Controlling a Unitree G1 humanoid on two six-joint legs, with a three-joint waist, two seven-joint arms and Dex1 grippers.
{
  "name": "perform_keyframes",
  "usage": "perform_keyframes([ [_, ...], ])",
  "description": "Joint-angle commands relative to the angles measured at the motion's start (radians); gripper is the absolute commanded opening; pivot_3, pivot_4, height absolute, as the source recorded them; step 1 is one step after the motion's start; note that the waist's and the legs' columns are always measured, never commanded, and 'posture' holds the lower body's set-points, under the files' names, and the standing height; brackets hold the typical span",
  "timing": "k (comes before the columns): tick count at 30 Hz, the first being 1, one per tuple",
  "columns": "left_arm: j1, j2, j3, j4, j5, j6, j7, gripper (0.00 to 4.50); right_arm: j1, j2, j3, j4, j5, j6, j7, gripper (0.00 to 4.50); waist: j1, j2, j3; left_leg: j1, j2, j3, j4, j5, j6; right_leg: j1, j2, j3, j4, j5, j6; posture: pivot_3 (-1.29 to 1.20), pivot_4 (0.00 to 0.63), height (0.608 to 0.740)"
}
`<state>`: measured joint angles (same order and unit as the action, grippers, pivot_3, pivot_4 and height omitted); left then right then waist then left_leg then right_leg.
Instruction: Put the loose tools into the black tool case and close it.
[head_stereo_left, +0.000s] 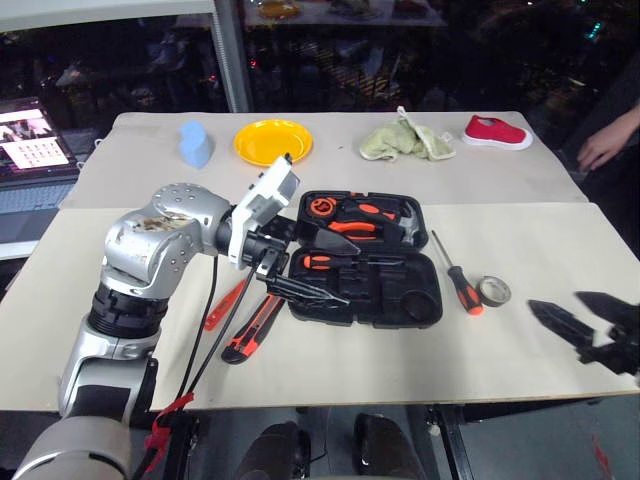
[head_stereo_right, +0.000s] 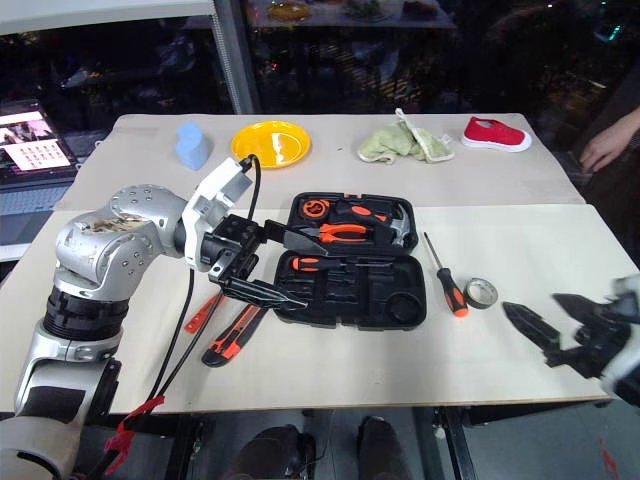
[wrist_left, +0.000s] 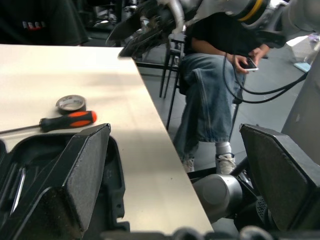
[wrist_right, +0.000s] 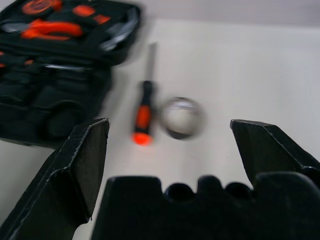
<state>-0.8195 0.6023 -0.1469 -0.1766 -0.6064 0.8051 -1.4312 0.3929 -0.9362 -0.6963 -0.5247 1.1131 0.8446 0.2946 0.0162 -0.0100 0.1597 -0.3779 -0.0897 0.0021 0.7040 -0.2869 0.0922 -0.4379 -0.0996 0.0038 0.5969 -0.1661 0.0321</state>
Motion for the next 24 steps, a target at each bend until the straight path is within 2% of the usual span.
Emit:
perform_keyframes([
  [1,-0.005,0.023,-0.003,-0.029,0.001,-0.025,0.013,4.44,-0.123,0.015,0.146,0.061,-0.049,0.057,-0.057,4.50,0.008,0.001,0.000,-0.003,-0.001,0.000,0.000,0.000,0.000,-0.002,-0.001,0.000,0.000,0.000,0.000,0.00,0.150,0.740],
  [6,0.001,0.044,0.006,-0.041,0.002,-0.017,0.038,4.44,-0.210,0.068,0.244,0.090,-0.096,0.093,-0.077,4.50,0.013,0.001,0.000,-0.007,-0.002,-0.001,0.000,0.000,0.001,-0.006,0.002,-0.002,-0.002,0.001,0.001,0.00,0.150,0.740],
  [11,0.012,0.070,0.009,-0.049,-0.002,-0.021,0.051,4.44,-0.244,0.109,0.284,0.091,-0.127,0.119,-0.079,4.50,0.010,0.001,0.000,-0.006,-0.002,-0.001,0.000,0.000,0.000,-0.005,0.004,-0.002,-0.001,0.001,0.001,0.00,0.150,0.740],
  [24,0.008,0.084,0.005,-0.051,0.004,-0.038,0.064,4.44,-0.338,0.170,0.408,0.206,-0.349,0.043,0.008,4.50,-0.006,0.000,0.000,-0.001,-0.002,0.000,0.001,0.001,-0.001,0.000,0.005,-0.005,-0.001,0.004,0.002,0.00,0.150,0.740],
])
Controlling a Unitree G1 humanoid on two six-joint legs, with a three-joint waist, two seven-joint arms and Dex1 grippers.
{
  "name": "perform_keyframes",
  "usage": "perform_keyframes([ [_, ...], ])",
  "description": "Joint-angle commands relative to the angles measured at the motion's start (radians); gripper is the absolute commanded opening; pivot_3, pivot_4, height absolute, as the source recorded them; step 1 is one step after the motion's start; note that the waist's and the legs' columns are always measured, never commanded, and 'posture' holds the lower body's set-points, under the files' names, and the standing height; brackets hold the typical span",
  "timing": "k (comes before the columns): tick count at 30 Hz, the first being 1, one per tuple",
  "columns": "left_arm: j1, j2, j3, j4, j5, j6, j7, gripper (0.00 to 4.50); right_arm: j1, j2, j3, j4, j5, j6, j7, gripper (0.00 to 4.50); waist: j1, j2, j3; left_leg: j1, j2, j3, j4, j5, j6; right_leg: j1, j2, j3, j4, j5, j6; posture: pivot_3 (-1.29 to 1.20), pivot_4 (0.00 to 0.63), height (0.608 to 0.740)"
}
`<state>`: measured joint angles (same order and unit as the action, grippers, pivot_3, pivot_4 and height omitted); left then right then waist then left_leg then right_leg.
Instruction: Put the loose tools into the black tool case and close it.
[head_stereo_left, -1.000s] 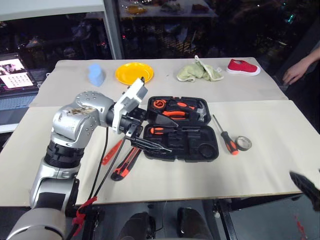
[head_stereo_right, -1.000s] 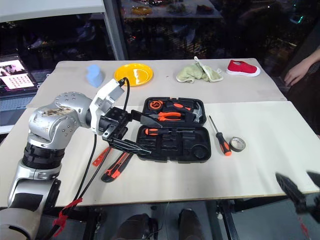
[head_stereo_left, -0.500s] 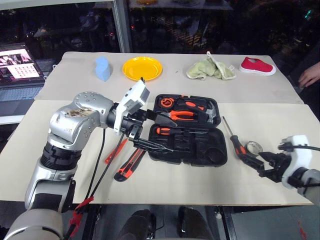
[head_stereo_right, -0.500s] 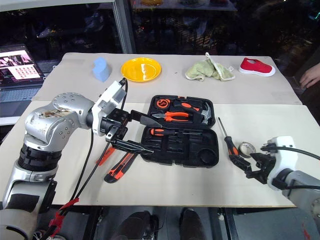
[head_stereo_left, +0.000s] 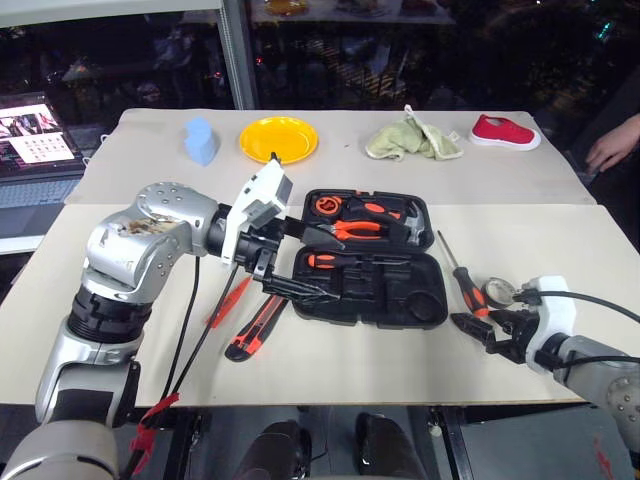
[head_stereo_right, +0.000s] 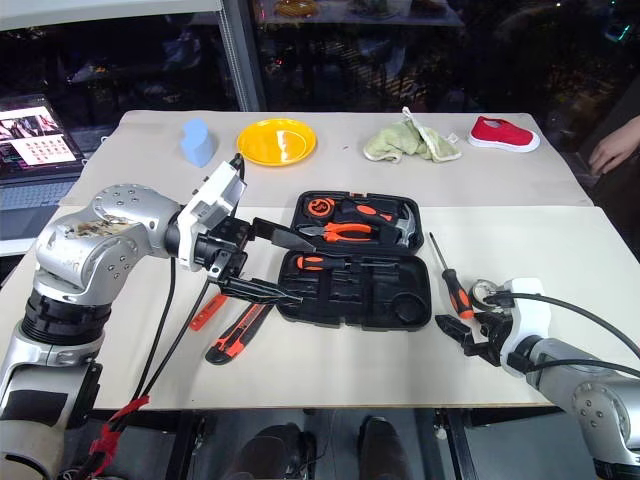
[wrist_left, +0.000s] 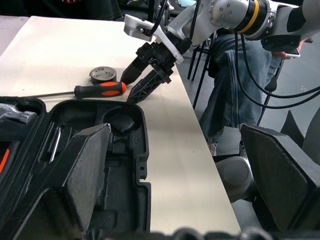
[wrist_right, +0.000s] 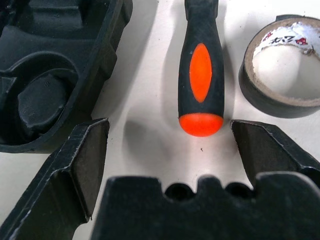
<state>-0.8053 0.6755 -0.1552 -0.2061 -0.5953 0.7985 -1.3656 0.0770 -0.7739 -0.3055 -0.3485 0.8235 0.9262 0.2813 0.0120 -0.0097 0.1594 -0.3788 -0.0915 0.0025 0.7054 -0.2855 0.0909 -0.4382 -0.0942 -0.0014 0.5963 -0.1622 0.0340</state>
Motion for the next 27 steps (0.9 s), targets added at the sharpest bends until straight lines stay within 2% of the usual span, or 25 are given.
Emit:
perform_keyframes([
  [1,-0.008,0.010,0.010,-0.019,-0.004,-0.037,-0.001,4.44,-0.032,0.011,0.028,0.042,-0.077,-0.047,0.031,4.50,-0.004,-0.001,0.000,0.001,0.000,0.001,0.000,0.000,0.000,0.000,0.000,0.000,0.000,0.001,0.000,0.00,0.150,0.740],
  [3,-0.011,0.009,0.005,-0.015,-0.002,-0.045,-0.001,4.44,-0.048,0.018,0.045,0.059,-0.108,-0.064,0.049,4.50,-0.004,-0.001,0.000,0.001,0.000,0.001,0.000,0.000,0.000,0.001,0.000,0.001,0.000,0.002,0.000,0.00,0.150,0.740],
  [4,-0.013,0.007,0.003,-0.013,-0.001,-0.048,-0.001,4.50,-0.058,0.023,0.054,0.069,-0.122,-0.071,0.056,3.98,-0.004,-0.002,0.000,0.002,0.000,0.001,0.000,0.000,0.000,0.001,0.000,0.001,0.000,0.002,0.000,0.00,0.150,0.740],
  [5,-0.016,0.006,0.001,-0.010,-0.001,-0.051,-0.001,4.50,-0.068,0.029,0.060,0.078,-0.137,-0.078,0.058,3.83,-0.005,-0.002,0.000,0.003,0.001,0.001,0.000,0.001,0.000,0.002,0.001,0.001,0.000,0.002,0.000,0.00,0.150,0.740],
  [7,-0.021,0.002,-0.005,0.000,0.006,-0.062,-0.003,4.50,-0.089,0.046,0.062,0.098,-0.162,-0.088,0.055,3.16,-0.006,-0.002,0.000,0.003,0.001,0.002,0.000,0.001,-0.001,0.002,0.001,0.001,0.000,0.002,0.000,0.00,0.150,0.740],
  [9,-0.029,-0.004,-0.011,0.015,0.012,-0.074,-0.004,4.50,-0.104,0.065,0.052,0.110,-0.181,-0.095,0.049,2.31,-0.008,-0.002,0.000,0.004,0.001,0.002,0.000,0.001,-0.001,0.002,0.001,0.002,0.000,0.002,0.000,0.00,0.150,0.740],
  [11,-0.035,-0.007,-0.014,0.023,0.014,-0.080,-0.004,4.50,-0.102,0.076,0.042,0.106,-0.196,-0.102,0.052,1.82,-0.008,-0.002,0.000,0.004,0.001,0.002,0.000,0.001,-0.001,0.002,0.001,0.002,0.000,0.002,-0.001,0.00,0.150,0.740],
  [13,-0.036,-0.007,-0.015,0.026,0.015,-0.086,-0.005,4.50,-0.092,0.083,0.024,0.092,-0.200,-0.103,0.058,1.06,-0.008,-0.002,0.000,0.003,0.001,0.002,0.000,0.001,-0.001,0.001,0.001,0.002,0.000,0.003,-0.001,0.00,0.150,0.740],
  [18,-0.034,-0.005,-0.015,0.050,0.032,-0.107,-0.003,4.50,-0.063,0.079,-0.100,0.013,-0.142,-0.072,0.064,0.98,-0.002,-0.002,0.000,0.001,0.001,0.002,-0.001,0.001,-0.001,-0.001,0.001,0.002,0.000,0.003,-0.001,0.00,0.150,0.740],
  [22,-0.024,0.010,-0.006,0.083,0.059,-0.131,-0.001,4.50,-0.137,0.051,-0.231,-0.050,-0.003,0.015,0.058,0.98,-0.002,-0.001,0.000,-0.001,0.001,0.002,-0.001,0.001,-0.001,-0.003,0.001,0.002,0.000,0.003,-0.001,0.00,0.150,0.740],
  [25,-0.019,0.025,-0.001,0.112,0.074,-0.149,-0.003,4.50,-0.211,0.002,-0.246,-0.055,0.028,0.050,0.068,0.98,-0.006,-0.001,0.000,-0.001,0.001,0.003,-0.001,0.001,-0.001,-0.003,0.001,0.003,0.000,0.004,-0.001,0.00,0.150,0.740],
  [27,-0.016,0.042,0.002,0.129,0.086,-0.164,-0.014,4.50,-0.284,-0.043,-0.218,-0.055,0.063,0.052,0.135,0.98,-0.005,-0.001,0.000,-0.001,0.002,0.002,-0.001,0.001,-0.001,-0.003,0.001,0.001,0.000,0.004,-0.002,0.00,0.150,0.740],
])
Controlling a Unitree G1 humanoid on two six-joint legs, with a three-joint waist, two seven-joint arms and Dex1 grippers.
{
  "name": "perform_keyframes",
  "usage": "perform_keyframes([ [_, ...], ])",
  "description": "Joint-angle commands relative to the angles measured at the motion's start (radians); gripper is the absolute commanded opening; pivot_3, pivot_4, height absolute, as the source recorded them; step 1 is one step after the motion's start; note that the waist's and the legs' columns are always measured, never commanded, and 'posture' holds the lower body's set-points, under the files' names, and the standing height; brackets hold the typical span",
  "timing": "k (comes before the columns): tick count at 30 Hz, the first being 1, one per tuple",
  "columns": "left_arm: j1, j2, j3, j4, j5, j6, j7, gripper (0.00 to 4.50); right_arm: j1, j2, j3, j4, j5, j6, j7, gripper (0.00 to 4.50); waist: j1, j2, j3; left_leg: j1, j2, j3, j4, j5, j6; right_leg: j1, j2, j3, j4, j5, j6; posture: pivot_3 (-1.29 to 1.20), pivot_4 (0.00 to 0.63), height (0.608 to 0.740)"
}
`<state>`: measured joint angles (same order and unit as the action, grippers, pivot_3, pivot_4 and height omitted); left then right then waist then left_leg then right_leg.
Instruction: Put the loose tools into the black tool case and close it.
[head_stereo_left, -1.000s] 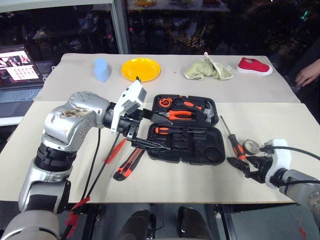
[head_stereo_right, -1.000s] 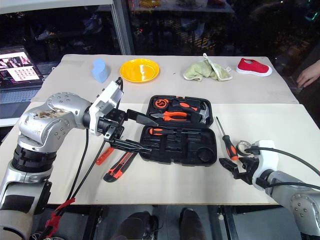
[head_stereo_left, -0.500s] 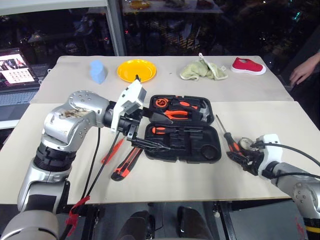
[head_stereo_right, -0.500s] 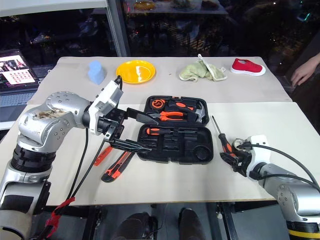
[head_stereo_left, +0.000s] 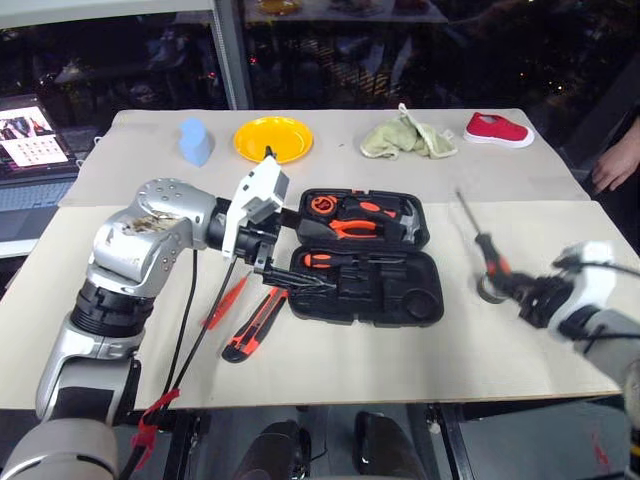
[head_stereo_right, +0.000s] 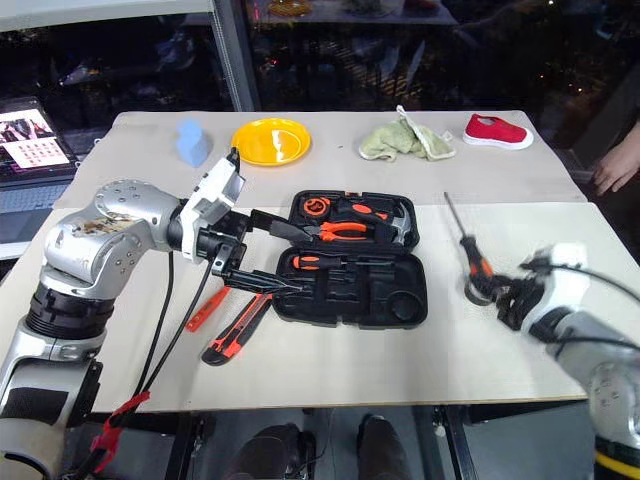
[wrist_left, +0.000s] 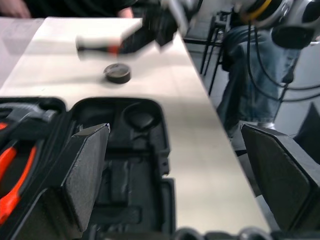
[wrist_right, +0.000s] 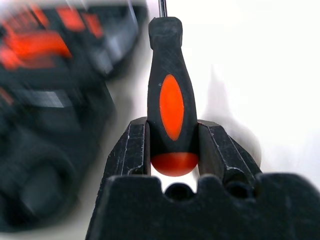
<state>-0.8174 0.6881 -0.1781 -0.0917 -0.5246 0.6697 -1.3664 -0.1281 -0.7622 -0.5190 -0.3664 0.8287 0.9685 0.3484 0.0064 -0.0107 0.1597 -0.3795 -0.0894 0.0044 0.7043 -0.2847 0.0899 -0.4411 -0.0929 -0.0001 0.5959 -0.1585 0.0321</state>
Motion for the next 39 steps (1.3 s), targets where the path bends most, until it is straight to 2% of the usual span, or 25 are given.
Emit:
perform_keyframes([
  [1,-0.003,0.039,0.027,0.020,0.018,-0.041,-0.020,4.50,-0.108,-0.083,0.026,-0.041,0.064,0.005,0.113,0.98,0.000,0.000,0.000,0.000,0.000,0.000,0.000,0.000,0.000,0.000,0.000,0.000,0.000,0.000,0.000,0.00,0.150,0.740],
  [4,-0.003,0.074,0.030,0.034,0.020,-0.049,-0.051,4.50,-0.164,-0.188,0.187,-0.050,-0.014,-0.089,0.320,0.98,-0.001,0.000,0.000,-0.001,0.000,0.001,-0.001,0.000,0.001,-0.002,0.000,0.000,0.000,0.000,0.000,0.00,0.150,0.740],
  [7,0.041,0.161,0.038,0.024,0.045,-0.110,-0.117,4.50,-0.273,-0.272,0.468,0.020,-0.219,-0.311,0.595,0.98,-0.010,0.000,0.001,-0.003,0.000,0.001,-0.001,0.000,0.002,-0.002,0.000,-0.002,-0.001,0.000,0.000,0.00,0.150,0.740],
  [9,0.061,0.185,0.046,0.010,0.040,-0.120,-0.123,4.50,-0.344,-0.270,0.596,0.111,-0.351,-0.440,0.679,0.98,-0.018,-0.001,0.001,-0.002,0.000,0.002,-0.001,-0.001,0.003,-0.002,0.000,-0.002,-0.001,0.000,0.000,0.00,0.150,0.740],
  [13,0.083,0.193,0.063,-0.034,0.022,-0.102,-0.105,4.50,-0.457,-0.224,0.730,0.287,-0.509,-0.615,0.785,0.98,-0.007,-0.002,0.001,-0.008,-0.001,0.001,0.003,-0.001,0.003,-0.005,-0.002,-0.005,-0.001,0.000,0.001,0.00,0.150,0.740],
  [17,0.113,0.204,0.084,-0.083,0.004,-0.075,-0.085,4.50,-0.524,-0.181,0.785,0.430,-0.596,-0.732,0.870,0.98,0.000,-0.002,0.001,-0.019,-0.002,0.000,0.009,-0.001,0.003,-0.017,-0.003,-0.007,0.000,0.002,0.002,0.00,0.150,0.740],
  [23,0.156,0.231,0.114,-0.132,-0.008,-0.053,-0.048,4.50,-0.608,-0.109,0.824,0.644,-0.728,-0.901,0.902,0.98,-0.009,-0.001,0.002,-0.019,-0.002,-0.001,0.008,0.000,0.001,-0.017,-0.002,-0.008,0.000,0.002,0.000,0.00,0.150,0.740],
  [30,0.152,0.229,0.116,-0.141,-0.014,-0.045,-0.029,4.50,-0.619,-0.091,0.808,0.665,-0.750,-0.919,0.950,0.98,-0.009,-0.001,0.002,-0.019,-0.002,-0.004,0.008,0.001,-0.001,-0.017,-0.002,-0.009,0.001,0.003,-0.001,0.00,0.150,0.740],
  [39,0.127,0.219,0.101,-0.121,-0.007,-0.055,-0.025,4.50,-0.574,-0.111,0.767,0.619,-0.735,-0.853,0.953,0.98,-0.010,-0.001,0.002,-0.019,-0.002,-0.004,0.008,0.002,-0.002,-0.017,-0.001,-0.009,0.002,0.003,-0.002,0.00,0.150,0.740],
])
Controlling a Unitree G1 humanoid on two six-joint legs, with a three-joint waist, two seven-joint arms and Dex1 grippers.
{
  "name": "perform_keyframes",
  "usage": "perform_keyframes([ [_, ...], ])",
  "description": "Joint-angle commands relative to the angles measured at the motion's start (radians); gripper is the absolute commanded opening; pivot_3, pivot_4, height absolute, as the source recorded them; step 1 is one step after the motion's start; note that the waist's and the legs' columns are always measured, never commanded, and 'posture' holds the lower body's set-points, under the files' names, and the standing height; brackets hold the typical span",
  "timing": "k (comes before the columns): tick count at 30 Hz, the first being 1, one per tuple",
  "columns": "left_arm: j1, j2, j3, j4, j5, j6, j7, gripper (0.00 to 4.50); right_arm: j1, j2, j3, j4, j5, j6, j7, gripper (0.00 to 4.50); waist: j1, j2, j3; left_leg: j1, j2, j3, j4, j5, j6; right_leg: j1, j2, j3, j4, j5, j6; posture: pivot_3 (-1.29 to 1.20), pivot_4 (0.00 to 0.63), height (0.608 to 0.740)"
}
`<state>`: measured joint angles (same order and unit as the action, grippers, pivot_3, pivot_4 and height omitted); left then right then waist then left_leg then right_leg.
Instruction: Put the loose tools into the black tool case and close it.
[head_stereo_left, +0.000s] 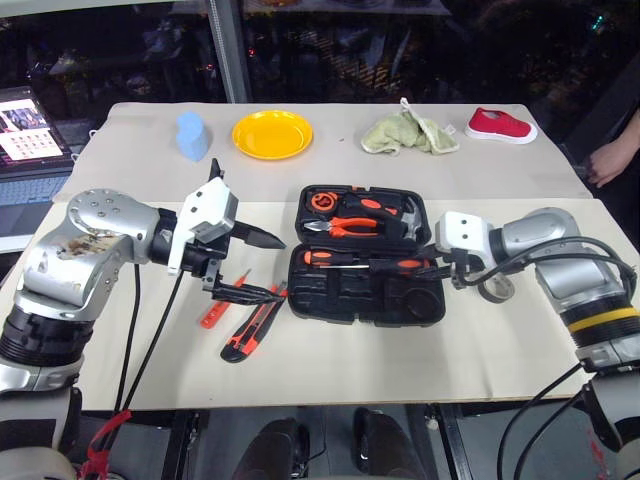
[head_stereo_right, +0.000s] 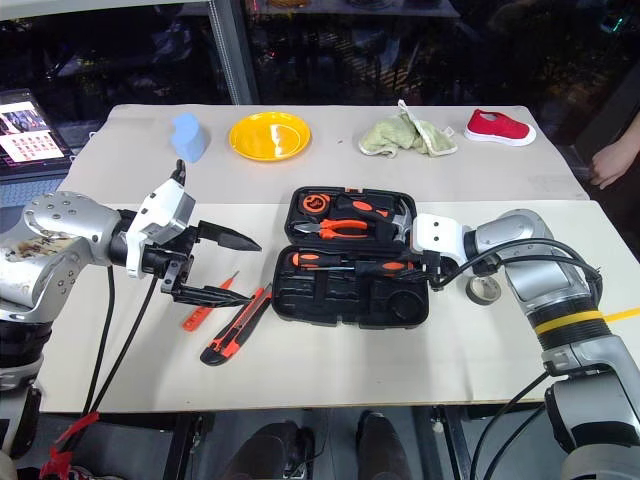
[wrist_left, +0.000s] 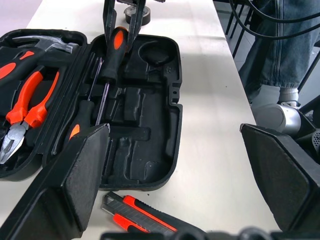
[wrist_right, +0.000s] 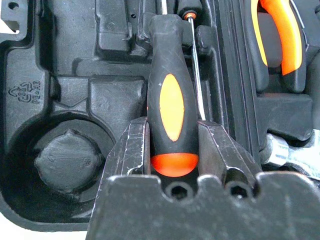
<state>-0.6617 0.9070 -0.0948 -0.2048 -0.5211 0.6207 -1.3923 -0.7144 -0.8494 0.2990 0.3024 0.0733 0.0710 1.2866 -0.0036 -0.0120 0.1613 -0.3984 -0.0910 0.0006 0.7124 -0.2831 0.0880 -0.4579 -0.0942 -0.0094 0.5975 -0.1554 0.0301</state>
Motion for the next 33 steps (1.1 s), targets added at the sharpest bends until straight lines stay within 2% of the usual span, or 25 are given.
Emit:
perform_keyframes([
  [1,-0.034,-0.005,0.015,-0.003,-0.008,-0.010,0.000,4.50,0.020,-0.025,-0.060,-0.062,0.029,0.065,0.015,0.98,0.001,0.000,0.000,0.000,0.000,0.000,0.000,0.000,0.000,0.000,0.000,0.000,0.000,0.000,0.000,0.00,0.150,0.740],
  [12,-0.071,-0.036,-0.003,0.033,0.009,-0.025,-0.008,4.50,0.052,-0.004,-0.090,-0.098,0.030,0.135,-0.011,0.98,0.000,0.000,0.000,0.000,0.000,0.000,0.000,0.000,0.000,0.000,0.000,0.000,0.001,0.000,0.000,0.00,0.150,0.740],
  [14,-0.073,-0.038,-0.004,0.037,0.011,-0.028,-0.009,4.50,0.047,0.003,-0.100,-0.108,0.042,0.150,-0.017,1.98,0.000,0.000,0.000,0.000,0.000,0.000,0.000,0.000,0.000,0.000,0.000,0.000,0.001,0.000,0.000,0.00,0.150,0.740],
  [17,-0.075,-0.041,-0.004,0.042,0.013,-0.032,-0.010,4.50,0.033,0.013,-0.121,-0.132,0.059,0.167,-0.027,2.88,0.000,0.000,0.000,0.000,0.000,0.000,0.000,0.000,0.000,0.000,0.000,0.000,0.001,0.000,0.000,0.00,0.150,0.740],
  [21,-0.072,-0.044,-0.003,0.059,0.019,-0.037,-0.010,4.50,0.008,0.044,-0.158,-0.232,0.135,0.314,-0.039,4.22,0.001,0.000,0.000,0.000,0.000,0.000,0.000,0.000,0.000,0.000,0.000,0.000,0.002,0.000,0.000,0.00,0.150,0.740],
  [25,-0.071,-0.047,-0.004,0.061,0.020,-0.040,-0.011,4.50,0.002,0.087,-0.146,-0.267,0.155,0.385,-0.059,4.22,-0.002,0.000,0.000,0.000,0.000,0.000,0.000,0.000,0.000,0.000,0.000,0.001,0.002,0.000,-0.001,0.00,0.150,0.740],
  [27,-0.073,-0.049,-0.006,0.063,0.022,-0.043,-0.011,4.50,-0.002,0.107,-0.135,-0.260,0.151,0.395,-0.074,3.66,-0.002,0.000,0.000,0.000,0.000,0.000,0.000,0.000,0.000,0.000,0.000,0.000,0.003,0.000,-0.001,0.00,0.150,0.740],
  [28,-0.075,-0.050,-0.007,0.065,0.024,-0.045,-0.011,4.50,-0.006,0.118,-0.127,-0.254,0.148,0.400,-0.080,3.55,-0.001,0.000,0.000,0.000,0.000,0.000,0.001,0.000,0.000,0.000,0.000,0.000,0.003,0.000,0.000,0.00,0.150,0.740],
  [33,-0.080,-0.053,-0.010,0.071,0.030,-0.052,-0.013,4.50,-0.019,0.156,-0.098,-0.202,0.116,0.384,-0.099,1.85,0.000,0.000,0.000,0.000,0.000,0.000,0.001,0.000,0.000,-0.001,0.000,0.000,0.005,0.000,0.000,0.00,0.150,0.740],
])
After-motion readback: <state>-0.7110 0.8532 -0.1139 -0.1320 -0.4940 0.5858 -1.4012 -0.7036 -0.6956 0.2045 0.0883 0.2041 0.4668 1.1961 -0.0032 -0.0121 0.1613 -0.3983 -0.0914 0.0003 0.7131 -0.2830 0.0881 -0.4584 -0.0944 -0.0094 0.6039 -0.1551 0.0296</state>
